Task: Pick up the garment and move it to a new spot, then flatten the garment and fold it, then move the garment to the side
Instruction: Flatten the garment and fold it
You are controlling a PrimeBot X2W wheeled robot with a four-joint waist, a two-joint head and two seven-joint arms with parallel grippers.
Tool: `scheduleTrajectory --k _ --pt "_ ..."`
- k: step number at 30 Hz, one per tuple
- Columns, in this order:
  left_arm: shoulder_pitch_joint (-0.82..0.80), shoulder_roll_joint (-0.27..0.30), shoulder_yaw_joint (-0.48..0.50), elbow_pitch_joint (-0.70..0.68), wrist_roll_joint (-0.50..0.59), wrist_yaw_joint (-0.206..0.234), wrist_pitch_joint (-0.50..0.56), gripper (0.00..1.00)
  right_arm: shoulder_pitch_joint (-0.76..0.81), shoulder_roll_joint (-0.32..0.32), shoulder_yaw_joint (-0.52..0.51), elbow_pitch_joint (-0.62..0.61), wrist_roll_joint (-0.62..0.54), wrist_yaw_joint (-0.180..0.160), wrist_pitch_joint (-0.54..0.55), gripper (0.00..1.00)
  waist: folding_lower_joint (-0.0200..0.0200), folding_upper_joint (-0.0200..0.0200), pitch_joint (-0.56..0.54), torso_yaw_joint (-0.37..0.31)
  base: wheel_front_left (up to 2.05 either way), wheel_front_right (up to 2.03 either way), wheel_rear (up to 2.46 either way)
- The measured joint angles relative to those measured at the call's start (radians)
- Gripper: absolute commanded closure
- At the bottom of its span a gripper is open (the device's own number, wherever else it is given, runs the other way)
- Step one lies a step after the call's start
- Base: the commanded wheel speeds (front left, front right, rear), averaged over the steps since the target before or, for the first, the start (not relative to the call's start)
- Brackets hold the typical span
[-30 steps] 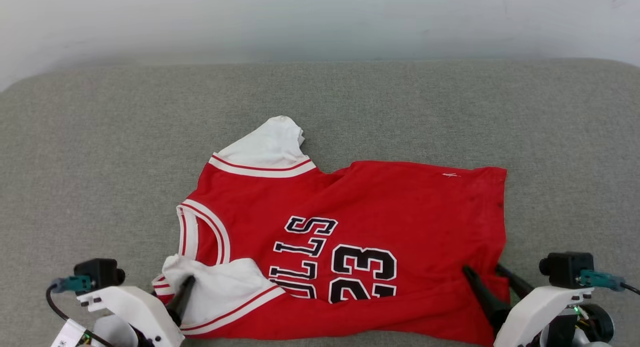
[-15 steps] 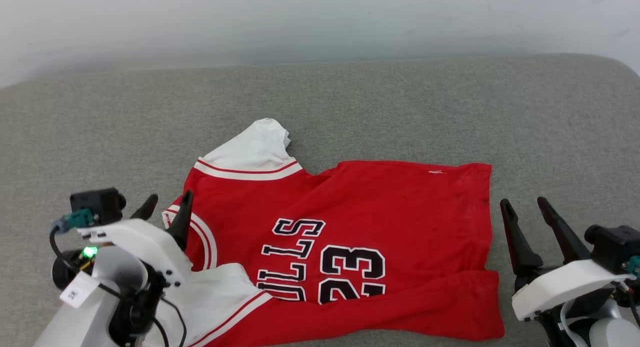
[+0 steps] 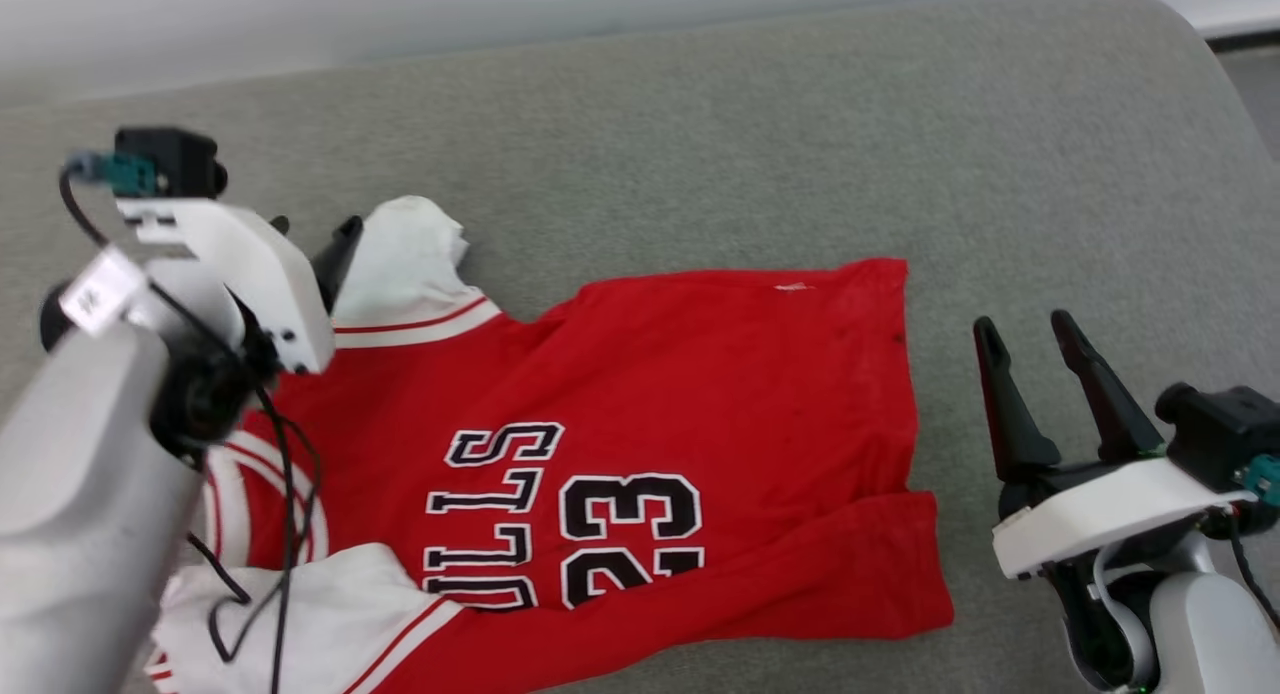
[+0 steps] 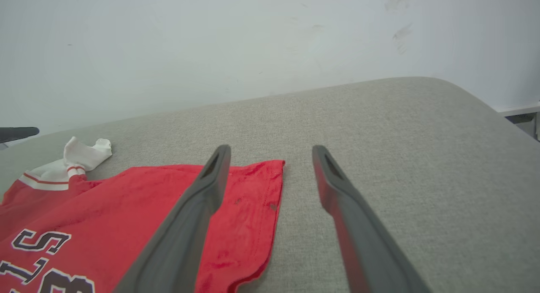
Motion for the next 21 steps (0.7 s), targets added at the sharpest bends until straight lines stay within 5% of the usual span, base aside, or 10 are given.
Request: scheduleTrajectory --k 12,20,21 --pt "-0.227 0.095 -0.057 0.138 -0.024 -0.061 0.355 0.0 -0.08 0.021 0.057 0.064 0.049 0.0 -0.058 0.0 0.0 0.0 0.142 -0.113 0.0 0.0 0.0" --pt "-0.28 0.123 -0.094 0.164 -0.012 -0.038 0.498 0.0 -0.116 0.026 0.091 0.127 0.083 0.0 -0.096 0.0 -0.0002 0.0 0.204 -0.168 0.0 0.0 0.0" --pt "-0.283 0.126 -0.096 0.164 -0.014 -0.031 0.517 0.51 -0.119 0.026 0.093 0.135 0.088 0.0 -0.099 0.0 -0.0002 0.0 0.206 -0.174 0.0 0.0 0.0"
